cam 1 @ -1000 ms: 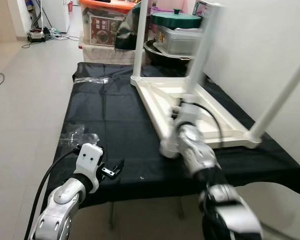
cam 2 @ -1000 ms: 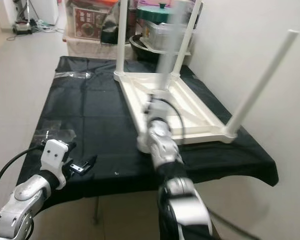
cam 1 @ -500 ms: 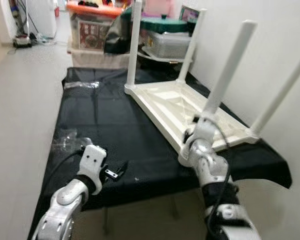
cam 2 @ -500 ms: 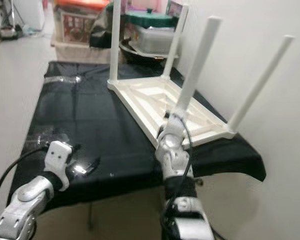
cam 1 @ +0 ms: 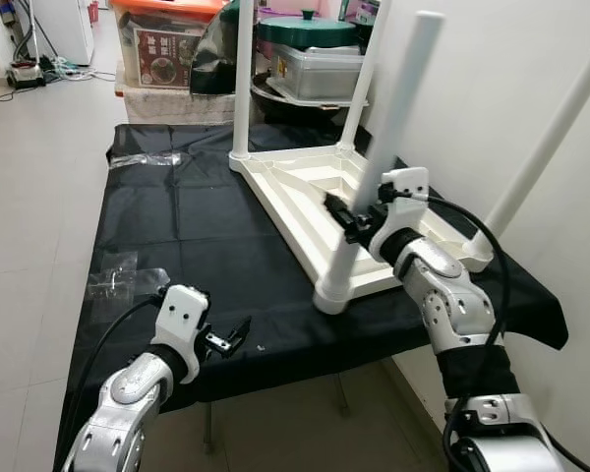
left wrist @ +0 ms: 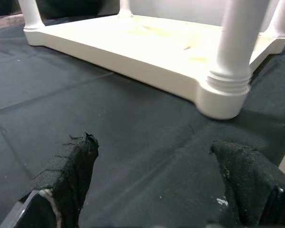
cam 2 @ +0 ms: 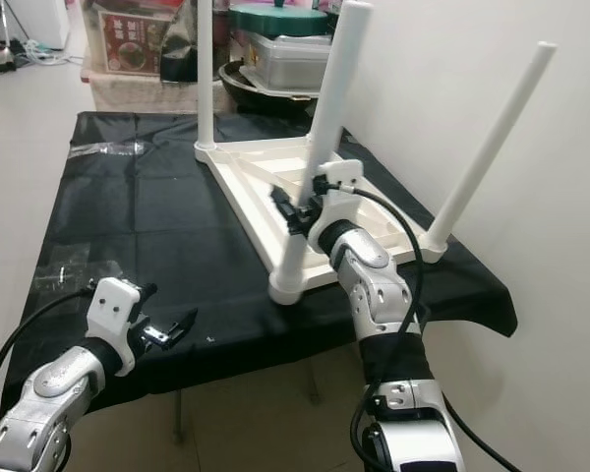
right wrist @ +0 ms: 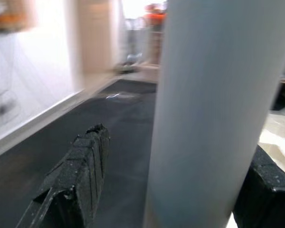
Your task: Building children table
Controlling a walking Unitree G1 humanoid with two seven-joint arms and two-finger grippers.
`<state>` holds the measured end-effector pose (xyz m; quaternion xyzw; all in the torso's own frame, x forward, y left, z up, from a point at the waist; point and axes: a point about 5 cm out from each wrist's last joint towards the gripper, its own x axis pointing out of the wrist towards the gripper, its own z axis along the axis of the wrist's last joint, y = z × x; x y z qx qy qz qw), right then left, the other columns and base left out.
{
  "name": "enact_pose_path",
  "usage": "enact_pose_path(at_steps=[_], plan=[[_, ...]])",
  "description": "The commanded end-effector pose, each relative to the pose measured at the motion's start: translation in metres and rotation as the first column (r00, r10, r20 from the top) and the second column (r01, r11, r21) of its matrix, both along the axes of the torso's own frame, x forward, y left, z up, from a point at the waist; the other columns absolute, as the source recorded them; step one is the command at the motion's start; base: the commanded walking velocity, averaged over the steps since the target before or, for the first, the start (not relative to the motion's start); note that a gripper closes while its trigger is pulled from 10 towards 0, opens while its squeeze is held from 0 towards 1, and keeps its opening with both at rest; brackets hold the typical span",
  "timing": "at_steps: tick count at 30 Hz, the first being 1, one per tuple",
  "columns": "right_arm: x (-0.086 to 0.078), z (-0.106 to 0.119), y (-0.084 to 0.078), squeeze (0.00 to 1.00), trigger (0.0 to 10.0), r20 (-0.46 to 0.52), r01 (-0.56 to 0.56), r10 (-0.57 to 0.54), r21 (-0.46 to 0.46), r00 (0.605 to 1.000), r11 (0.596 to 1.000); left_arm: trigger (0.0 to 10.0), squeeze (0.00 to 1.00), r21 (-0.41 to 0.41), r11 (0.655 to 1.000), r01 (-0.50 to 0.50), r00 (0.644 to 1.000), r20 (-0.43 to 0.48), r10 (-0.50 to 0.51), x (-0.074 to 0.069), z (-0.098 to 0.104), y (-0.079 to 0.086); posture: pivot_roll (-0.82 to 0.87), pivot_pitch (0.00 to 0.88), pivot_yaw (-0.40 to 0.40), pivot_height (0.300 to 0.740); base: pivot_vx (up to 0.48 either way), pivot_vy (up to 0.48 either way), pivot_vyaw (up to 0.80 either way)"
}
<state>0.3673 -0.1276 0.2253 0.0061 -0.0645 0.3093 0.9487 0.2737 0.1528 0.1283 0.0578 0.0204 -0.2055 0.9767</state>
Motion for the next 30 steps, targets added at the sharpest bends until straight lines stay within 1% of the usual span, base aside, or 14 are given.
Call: enact_pose_path(at_steps=[1, 6, 10, 12, 16, 18, 20, 21, 22, 24, 25, 26, 27, 30], plan=[[0.003, 0.000, 0.008, 0.00, 10.0, 0.023, -0.152, 0.154, -0.066, 0.988, 0.986, 10.0, 0.00, 0.006, 1.000, 0.006, 1.000, -0.014, -0.006, 0.001, -0.004, -0.004, 0.14, 0.000, -0.175, 0.740, 0.000, 0.000, 0.00], [0.004, -0.009, 0.014, 0.00, 10.0, -0.023, -0.281, 0.281, -0.114, 0.960, 0.953, 10.0, 0.00, 0.004, 1.000, 0.005, 1.000, -0.011, -0.005, 0.002, -0.004, -0.006, 0.15, 0.000, -0.180, 0.740, 0.000, 0.000, 0.00], [0.011, -0.021, 0.041, 0.00, 10.0, -0.071, -0.364, 0.357, -0.201, 0.931, 0.909, 10.0, 0.00, 0.006, 1.000, -0.004, 1.000, -0.004, 0.004, 0.001, -0.002, -0.004, 0.19, 0.000, -0.204, 0.740, 0.000, 0.000, 0.00], [0.014, -0.020, 0.051, 0.00, 0.0, -0.074, -0.379, 0.372, -0.192, 0.925, 0.905, 10.0, 0.00, 0.009, 1.000, -0.014, 1.000, 0.000, 0.014, 0.000, 0.000, -0.001, 0.20, 0.000, -0.213, 0.740, 0.000, 0.000, 0.00], [0.020, -0.018, 0.050, 0.00, 0.0, -0.072, -0.306, 0.298, -0.174, 0.952, 0.936, 10.0, 0.00, 0.010, 1.000, -0.023, 1.000, 0.002, 0.023, -0.001, 0.000, 0.002, 0.20, 0.000, -0.217, 0.740, 0.000, 0.000, 0.00], [0.031, -0.022, 0.041, 0.00, 0.0, -0.092, -0.106, 0.089, -0.195, 0.992, 0.975, 10.0, 0.00, 0.010, 1.000, -0.029, 1.000, -0.001, 0.029, -0.003, -0.001, 0.004, 0.19, 0.000, -0.220, 0.740, 0.000, 0.000, 0.00], [0.036, -0.023, 0.034, 0.00, 0.0, -0.117, 0.019, -0.038, -0.162, 0.992, 0.987, 10.0, 0.00, 0.009, 1.000, -0.030, 1.000, -0.003, 0.030, -0.004, -0.002, 0.004, 0.19, 0.000, -0.220, 0.740, 0.000, 0.000, 0.00], [0.041, -0.029, 0.018, 0.00, 0.0, -0.172, 0.258, -0.280, -0.144, 0.944, 0.956, 10.0, 0.00, 0.008, 0.999, -0.032, 0.999, -0.005, 0.032, -0.005, -0.002, 0.005, 0.18, 0.000, -0.214, 0.740, 0.000, 0.000, 0.00], [0.041, -0.029, 0.018, 0.00, 0.0, -0.172, 0.258, -0.280, -0.144, 0.944, 0.956, 10.0, 0.00, 0.008, 0.999, -0.032, 0.999, -0.005, 0.032, -0.005, -0.002, 0.005, 0.18, 0.000, -0.214, 0.740, 0.000, 0.000, 0.00], [0.039, -0.045, -0.010, 0.00, 0.0, -0.260, 0.577, -0.588, -0.127, 0.766, 0.807, 10.0, 0.00, 0.006, 0.999, -0.033, 0.999, -0.009, 0.033, -0.005, -0.003, 0.005, 0.17, 0.000, -0.205, 0.740, 0.000, 0.000, 0.00], [0.039, -0.045, -0.010, 0.00, 0.0, -0.260, 0.577, -0.588, -0.127, 0.766, 0.807, 10.0, 0.00, 0.006, 0.999, -0.033, 0.999, -0.009, 0.033, -0.005, -0.003, 0.005, 0.17, 0.000, -0.205, 0.740, 0.000, 0.000, 0.00], [0.032, -0.057, -0.014, 0.00, 0.0, -0.290, 0.654, -0.657, -0.121, 0.696, 0.747, 10.0, 0.00, 0.004, 0.999, -0.032, 0.999, -0.011, 0.032, -0.005, -0.004, 0.004, 0.17, 0.000, -0.201, 0.740, 0.000, 0.000, 0.00], [0.022, -0.062, -0.012, 0.00, 0.0, -0.259, 0.687, -0.686, -0.104, 0.680, 0.719, 10.0, 0.00, 0.003, 1.000, -0.027, 1.000, -0.012, 0.027, -0.004, -0.004, 0.003, 0.17, 0.000, -0.193, 0.740, 0.000, 0.000, 0.00], [0.000, -0.064, 0.011, 0.00, 0.0, -0.242, 0.631, -0.623, -0.054, 0.744, 0.774, 10.0, 0.00, 0.001, 1.000, -0.022, 1.000, -0.012, 0.022, -0.004, -0.003, 0.001, 0.16, 0.000, -0.188, 0.740, 0.000, 0.000, 0.00]])
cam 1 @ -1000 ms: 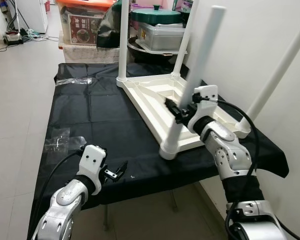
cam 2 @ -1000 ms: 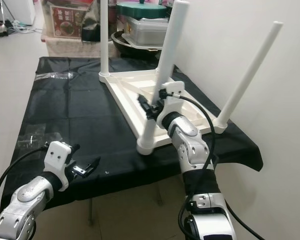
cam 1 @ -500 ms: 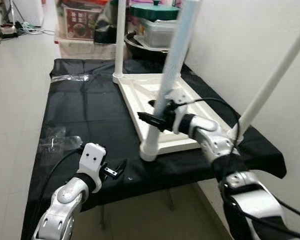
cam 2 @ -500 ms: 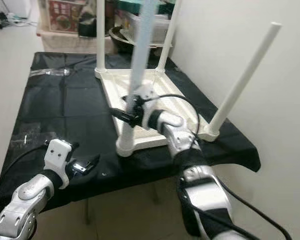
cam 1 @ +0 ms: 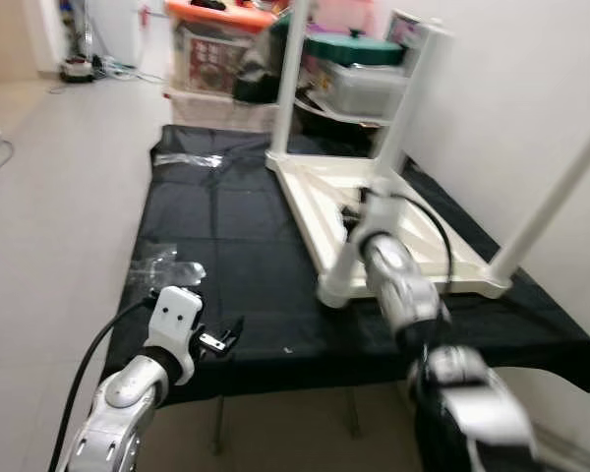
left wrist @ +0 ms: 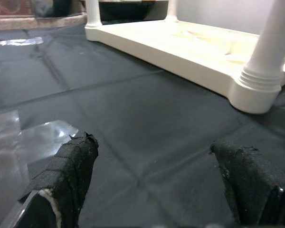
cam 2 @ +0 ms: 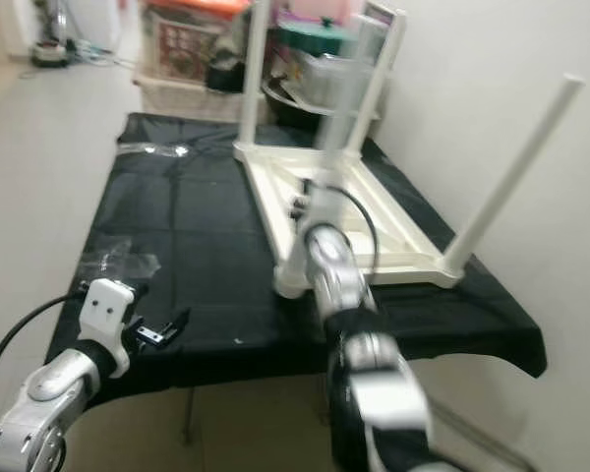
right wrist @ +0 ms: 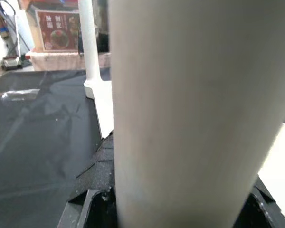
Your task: Building children table
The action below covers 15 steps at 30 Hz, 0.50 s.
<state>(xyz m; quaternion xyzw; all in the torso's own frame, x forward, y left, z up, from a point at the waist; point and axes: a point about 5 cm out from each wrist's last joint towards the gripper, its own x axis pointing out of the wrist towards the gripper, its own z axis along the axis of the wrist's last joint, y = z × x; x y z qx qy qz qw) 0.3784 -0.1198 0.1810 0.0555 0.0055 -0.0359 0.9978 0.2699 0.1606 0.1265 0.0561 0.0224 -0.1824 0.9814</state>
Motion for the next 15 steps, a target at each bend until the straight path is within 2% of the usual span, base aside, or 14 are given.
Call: enact_pose_path(at_steps=[1, 2, 3, 4, 5, 6, 7, 10, 11, 12, 15], plan=[[-0.011, -0.020, 0.003, 0.00, 0.0, -0.091, -0.015, 0.012, -0.033, 0.996, 0.999, 10.0, 0.00, 0.002, 1.000, 0.026, 1.000, -0.010, -0.026, 0.000, -0.001, -0.007, 0.16, 0.000, -0.188, 0.740, 0.000, 0.000, 0.00], [-0.019, -0.013, 0.014, 0.00, 4.3, -0.049, -0.076, 0.075, -0.020, 0.996, 0.997, 10.0, 0.00, 0.001, 1.000, 0.027, 1.000, -0.010, -0.027, 0.000, -0.001, -0.007, 0.15, 0.000, -0.180, 0.740, 0.000, 0.000, 0.00], [-0.019, -0.013, 0.014, 0.00, 4.3, -0.049, -0.076, 0.075, -0.020, 0.996, 0.997, 10.0, 0.00, 0.001, 1.000, 0.027, 1.000, -0.010, -0.027, 0.000, -0.001, -0.007, 0.15, 0.000, -0.180, 0.740, 0.000, 0.000, 0.00], [-0.023, -0.009, 0.021, 0.00, 10.0, -0.026, -0.117, 0.116, -0.010, 0.993, 0.993, 10.0, 0.00, 0.000, 1.000, 0.027, 1.000, -0.010, -0.027, 0.001, -0.001, -0.006, 0.15, 0.000, -0.178, 0.740, 0.000, 0.000, 0.00], [-0.024, 0.009, 0.023, 0.00, 10.0, 0.051, -0.173, 0.173, 0.004, 0.984, 0.985, 10.0, 0.00, 0.001, 1.000, 0.031, 0.999, -0.015, -0.031, 0.000, -0.003, -0.006, 0.14, 0.000, -0.174, 0.740, 0.000, 0.000, 0.00], [-0.024, 0.009, 0.023, 0.00, 10.0, 0.051, -0.173, 0.173, 0.004, 0.984, 0.985, 10.0, 0.00, 0.001, 1.000, 0.031, 0.999, -0.015, -0.031, 0.000, -0.003, -0.006, 0.14, 0.000, -0.174, 0.740, 0.000, 0.000, 0.00], [-0.023, 0.016, 0.022, 1.00, 10.0, 0.085, -0.191, 0.189, 0.014, 0.978, 0.981, 10.0, 0.00, 0.001, 0.999, 0.032, 0.999, -0.017, -0.032, 0.000, -0.004, -0.006, 0.14, 0.000, -0.174, 0.740, 0.000, 0.000, 0.00], [-0.022, 0.023, 0.020, 1.00, 10.0, 0.104, -0.195, 0.192, 0.015, 0.976, 0.981, 10.0, 0.00, 0.001, 0.999, 0.034, 0.999, -0.017, -0.034, 0.000, -0.004, -0.007, 0.14, 0.000, -0.177, 0.740, 0.000, 0.000, 0.00], [-0.016, 0.035, 0.018, 0.00, 10.0, 0.136, -0.264, 0.261, 0.002, 0.956, 0.965, 10.0, 0.00, 0.000, 0.999, 0.033, 0.999, -0.015, -0.033, 0.000, -0.003, -0.007, 0.14, 0.000, -0.179, 0.740, 0.000, 0.000, 0.00], [-0.013, 0.046, 0.017, 0.00, 10.0, 0.161, -0.323, 0.322, -0.020, 0.933, 0.946, 10.0, 0.00, 0.000, 1.000, 0.031, 0.999, -0.014, -0.031, 0.000, -0.003, -0.007, 0.14, 0.000, -0.178, 0.740, 0.000, 0.000, 0.00], [-0.011, 0.053, 0.015, 0.00, 10.0, 0.179, -0.368, 0.369, -0.039, 0.912, 0.929, 10.0, 0.00, -0.001, 1.000, 0.030, 0.999, -0.013, -0.030, 0.001, -0.003, -0.007, 0.14, 0.000, -0.180, 0.740, 0.000, 0.000, 0.00]])
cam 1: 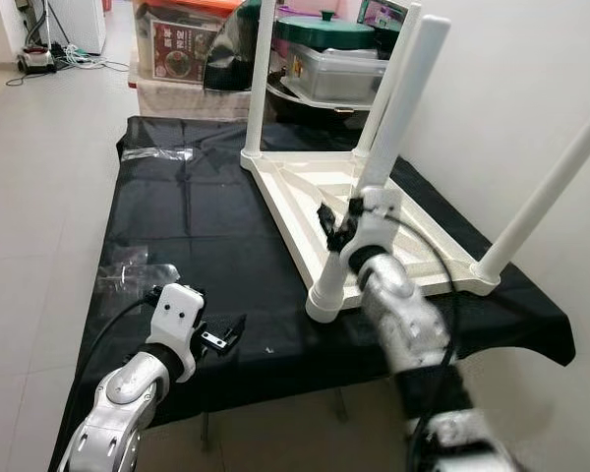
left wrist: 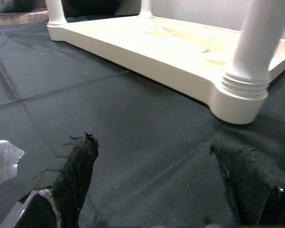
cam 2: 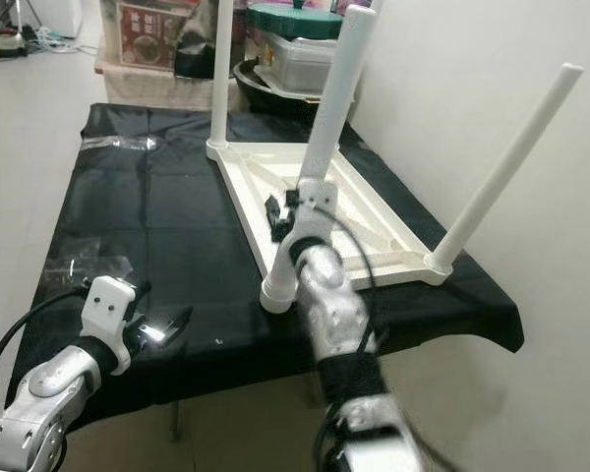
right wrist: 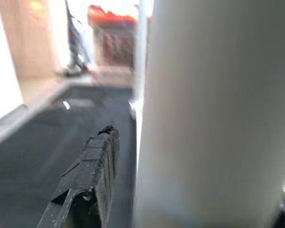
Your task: Building children table
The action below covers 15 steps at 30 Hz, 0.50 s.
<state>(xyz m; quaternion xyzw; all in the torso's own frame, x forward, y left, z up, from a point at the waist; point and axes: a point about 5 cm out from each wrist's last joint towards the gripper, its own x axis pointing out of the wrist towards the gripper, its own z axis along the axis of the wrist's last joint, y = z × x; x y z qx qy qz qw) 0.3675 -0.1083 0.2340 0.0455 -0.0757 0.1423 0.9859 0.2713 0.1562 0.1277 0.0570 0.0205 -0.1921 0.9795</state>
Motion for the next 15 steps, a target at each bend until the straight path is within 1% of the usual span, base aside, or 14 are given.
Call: enact_pose_path(at_steps=[1, 2, 3, 4, 5, 6, 7, 8, 10, 11, 12, 13, 14, 15], plan=[[0.001, 0.005, 0.003, 0.00, 10.0, 0.011, -0.171, 0.171, 0.006, 0.985, 0.985, 10.0, 0.00, 0.000, 1.000, 0.009, 1.000, -0.015, -0.009, -0.001, -0.004, -0.002, 0.15, 0.000, -0.184, 0.740, 0.000, 0.000, 0.00], [-0.001, 0.003, 0.004, 0.00, 10.0, 0.016, -0.364, 0.364, -0.033, 0.931, 0.931, 10.0, 0.00, 0.000, 1.000, 0.007, 1.000, -0.014, -0.007, -0.001, -0.004, -0.001, 0.16, 0.000, -0.188, 0.740, 0.000, 0.000, 0.00], [-0.001, 0.003, 0.004, 0.00, 10.0, 0.016, -0.364, 0.364, -0.033, 0.931, 0.931, 10.0, 0.00, 0.000, 1.000, 0.007, 1.000, -0.014, -0.007, -0.001, -0.004, -0.001, 0.16, 0.000, -0.188, 0.740, 0.000, 0.000, 0.00], [-0.004, -0.005, 0.004, 0.00, 10.0, -0.010, -0.544, 0.544, -0.063, 0.839, 0.837, 10.0, 0.00, 0.001, 1.000, 0.005, 1.000, -0.012, -0.005, -0.001, -0.003, -0.001, 0.16, 0.000, -0.188, 0.740, 0.000, 0.000, 0.00], [-0.006, -0.016, 0.004, 0.00, 10.0, -0.056, -0.652, 0.650, -0.096, 0.758, 0.752, 10.0, 0.00, 0.002, 1.000, 0.004, 1.000, -0.011, -0.004, -0.001, -0.003, -0.001, 0.17, 0.000, -0.197, 0.740, 0.000, 0.000, 0.00], [-0.006, -0.016, 0.004, 0.00, 10.0, -0.056, -0.652, 0.650, -0.096, 0.758, 0.752, 10.0, 0.00, 0.002, 1.000, 0.004, 1.000, -0.011, -0.004, -0.001, -0.003, -0.001, 0.17, 0.000, -0.197, 0.740, 0.000, 0.000, 0.00], [-0.007, -0.027, 0.006, 0.00, 10.0, -0.109, -0.709, 0.701, -0.133, 0.705, 0.693, 10.0, 0.00, 0.002, 1.000, 0.003, 1.000, -0.010, -0.003, 0.000, -0.003, 0.000, 0.17, 0.000, -0.201, 0.740, 0.000, 0.000, 0.00], [-0.007, -0.027, 0.006, 0.00, 10.0, -0.109, -0.709, 0.701, -0.133, 0.705, 0.693, 10.0, 0.00, 0.002, 1.000, 0.003, 1.000, -0.010, -0.003, 0.000, -0.003, 0.000, 0.17, 0.000, -0.201, 0.740, 0.000, 0.000, 0.00], [-0.009, -0.044, 0.018, 0.00, 10.0, -0.191, -0.786, 0.763, -0.161, 0.618, 0.596, 10.0, 0.00, 0.002, 1.000, -0.001, 1.000, -0.007, 0.001, 0.000, -0.002, 0.000, 0.20, 0.000, -0.215, 0.740, 0.000, 0.000, 0.00], [-0.009, -0.044, 0.018, 0.00, 10.0, -0.191, -0.786, 0.763, -0.161, 0.618, 0.596, 10.0, 0.00, 0.002, 1.000, -0.001, 1.000, -0.007, 0.001, 0.000, -0.002, 0.000, 0.20, 0.000, -0.215, 0.740, 0.000, 0.000, 0.00], [-0.009, -0.047, 0.022, 0.00, 10.0, -0.211, -0.806, 0.778, -0.164, 0.592, 0.569, 10.0, 0.00, 0.002, 1.000, -0.003, 1.000, -0.006, 0.003, -0.001, -0.001, 0.000, 0.20, 0.000, -0.215, 0.740, 0.000, 0.000, 0.00], [-0.009, -0.047, 0.022, 0.00, 10.0, -0.211, -0.806, 0.778, -0.164, 0.592, 0.569, 10.0, 0.00, 0.002, 1.000, -0.003, 1.000, -0.006, 0.003, -0.001, -0.001, 0.000, 0.20, 0.000, -0.215, 0.740, 0.000, 0.000, 0.00], [0.000, -0.045, 0.038, 0.00, 5.6, -0.214, -0.778, 0.749, -0.115, 0.626, 0.617, 10.0, 0.00, 0.003, 1.000, -0.007, 1.000, -0.005, 0.007, -0.002, 0.000, 0.001, 0.21, 0.000, -0.219, 0.740, 0.000, 0.000, 0.00], [0.003, -0.040, 0.044, 0.00, 3.2, -0.194, -0.757, 0.734, -0.102, 0.651, 0.645, 10.0, 0.00, 0.004, 1.000, -0.009, 1.000, -0.005, 0.009, -0.002, 0.000, 0.002, 0.21, 0.000, -0.219, 0.740, 0.000, 0.000, 0.00]])
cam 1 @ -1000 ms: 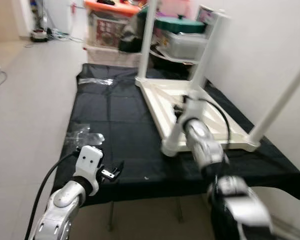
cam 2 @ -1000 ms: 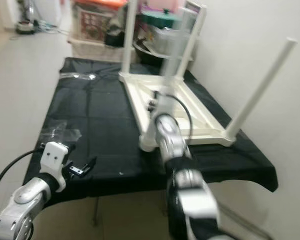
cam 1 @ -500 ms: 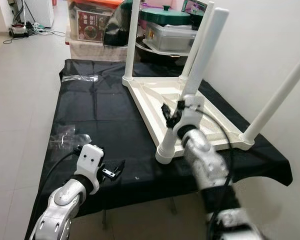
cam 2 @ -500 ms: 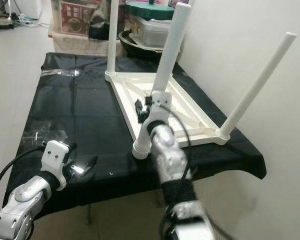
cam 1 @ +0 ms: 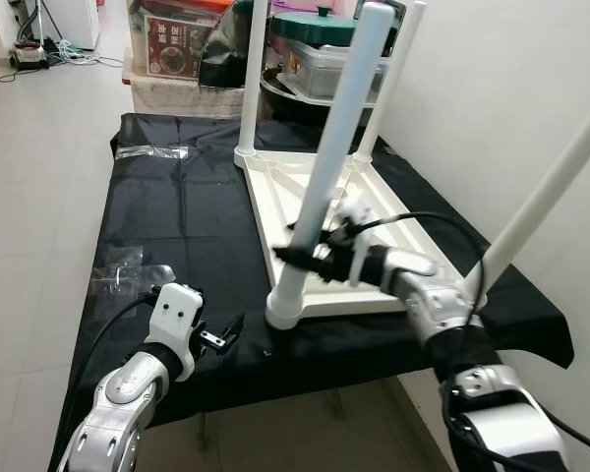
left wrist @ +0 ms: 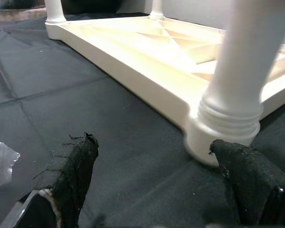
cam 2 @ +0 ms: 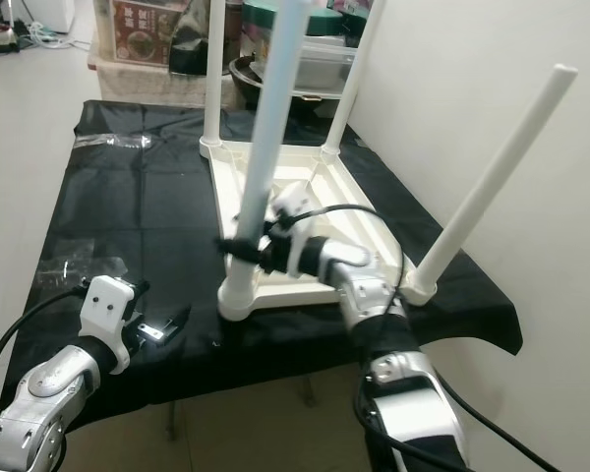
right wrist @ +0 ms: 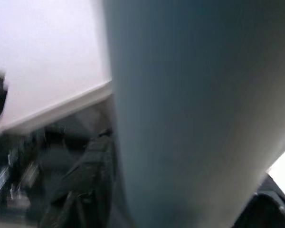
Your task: Building children table
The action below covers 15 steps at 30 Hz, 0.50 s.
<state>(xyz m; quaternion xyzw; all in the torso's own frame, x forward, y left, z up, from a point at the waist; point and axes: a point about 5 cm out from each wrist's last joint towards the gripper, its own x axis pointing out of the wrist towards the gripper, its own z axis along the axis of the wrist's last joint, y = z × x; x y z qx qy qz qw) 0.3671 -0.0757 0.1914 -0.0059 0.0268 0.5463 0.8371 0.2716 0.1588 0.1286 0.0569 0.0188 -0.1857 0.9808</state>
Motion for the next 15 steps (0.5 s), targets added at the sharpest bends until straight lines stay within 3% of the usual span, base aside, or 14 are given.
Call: enact_pose_path(at_steps=[1, 2, 4, 5, 6, 7, 8, 9, 10, 12, 13, 14, 15], plan=[[0.004, 0.003, 0.011, 0.00, 3.2, -0.006, 0.019, -0.019, 0.001, 1.000, 1.000, 10.0, 0.00, 0.005, 1.000, 0.004, 1.000, -0.009, -0.004, -0.002, -0.001, -0.001, 0.21, 0.000, -0.219, 0.740, 0.000, 0.000, 0.00], [0.008, 0.007, 0.015, 0.00, 0.0, -0.002, 0.056, -0.056, 0.027, 0.998, 0.998, 10.0, 0.00, 0.006, 1.000, 0.003, 1.000, -0.010, -0.003, -0.003, -0.001, 0.000, 0.21, 0.000, -0.216, 0.740, 0.000, 0.000, 0.00], [0.019, 0.016, 0.012, 0.00, 0.0, 0.014, 0.219, -0.221, 0.079, 0.975, 0.973, 10.0, 0.00, 0.008, 1.000, 0.001, 1.000, -0.011, 0.000, -0.004, -0.001, 0.001, 0.21, 0.000, -0.215, 0.740, 0.000, 0.000, 0.00], [0.019, 0.016, 0.012, 0.00, 0.0, 0.014, 0.219, -0.221, 0.079, 0.975, 0.973, 10.0, 0.00, 0.008, 1.000, 0.001, 1.000, -0.011, 0.000, -0.004, -0.001, 0.001, 0.21, 0.000, -0.215, 0.740, 0.000, 0.000, 0.00], [0.027, 0.016, 0.006, 0.00, 0.0, -0.005, 0.371, -0.372, 0.083, 0.928, 0.925, 10.0, 0.00, 0.010, 1.000, 0.000, 1.000, -0.012, 0.000, -0.004, -0.001, 0.002, 0.20, 0.000, -0.214, 0.740, 0.000, 0.000, 0.00], [0.027, 0.016, 0.006, 0.00, 0.0, -0.005, 0.371, -0.372, 0.083, 0.928, 0.925, 10.0, 0.00, 0.010, 1.000, 0.000, 1.000, -0.012, 0.000, -0.004, -0.001, 0.002, 0.20, 0.000, -0.214, 0.740, 0.000, 0.000, 0.00], [0.033, 0.016, -0.002, 0.00, 0.0, -0.025, 0.486, -0.485, 0.083, 0.874, 0.870, 10.0, 0.00, 0.011, 1.000, -0.001, 1.000, -0.012, 0.001, -0.004, -0.001, 0.002, 0.20, 0.000, -0.214, 0.740, 0.000, 0.000, 0.00], [0.039, 0.007, -0.023, 0.00, 0.0, -0.093, 0.698, -0.692, 0.064, 0.716, 0.713, 10.0, 0.00, 0.010, 1.000, -0.002, 1.000, -0.015, 0.002, -0.005, -0.002, 0.003, 0.18, 0.000, -0.209, 0.740, 0.000, 0.000, 0.00], [0.039, 0.007, -0.023, 0.00, 0.0, -0.093, 0.698, -0.692, 0.064, 0.716, 0.713, 10.0, 0.00, 0.010, 1.000, -0.002, 1.000, -0.015, 0.002, -0.005, -0.002, 0.003, 0.18, 0.000, -0.209, 0.740, 0.000, 0.000, 0.00], [0.035, -0.017, -0.053, 0.00, 0.0, -0.159, 0.894, -0.886, -0.034, 0.436, 0.446, 10.0, 0.00, 0.007, 1.000, -0.001, 1.000, -0.019, 0.001, -0.006, -0.003, 0.001, 0.17, 0.000, -0.203, 0.740, 0.000, 0.000, 0.00], [0.035, -0.017, -0.053, 0.00, 0.0, -0.159, 0.894, -0.886, -0.034, 0.436, 0.446, 10.0, 0.00, 0.007, 1.000, -0.001, 1.000, -0.019, 0.001, -0.006, -0.003, 0.001, 0.17, 0.000, -0.203, 0.740, 0.000, 0.000, 0.00], [0.024, -0.035, -0.062, 0.00, 0.0, -0.149, 0.927, -0.927, -0.100, 0.345, 0.361, 10.0, 0.00, 0.004, 1.000, 0.006, 1.000, -0.022, -0.006, -0.006, -0.004, -0.001, 0.16, 0.000, -0.189, 0.740, 0.000, 0.000, 0.00], [0.013, -0.046, -0.064, 0.00, 0.0, -0.128, 0.932, -0.939, -0.135, 0.320, 0.336, 10.0, 0.00, 0.002, 1.000, 0.011, 1.000, -0.024, -0.011, -0.005, -0.004, -0.002, 0.15, 0.000, -0.183, 0.740, 0.000, 0.000, 0.00]])
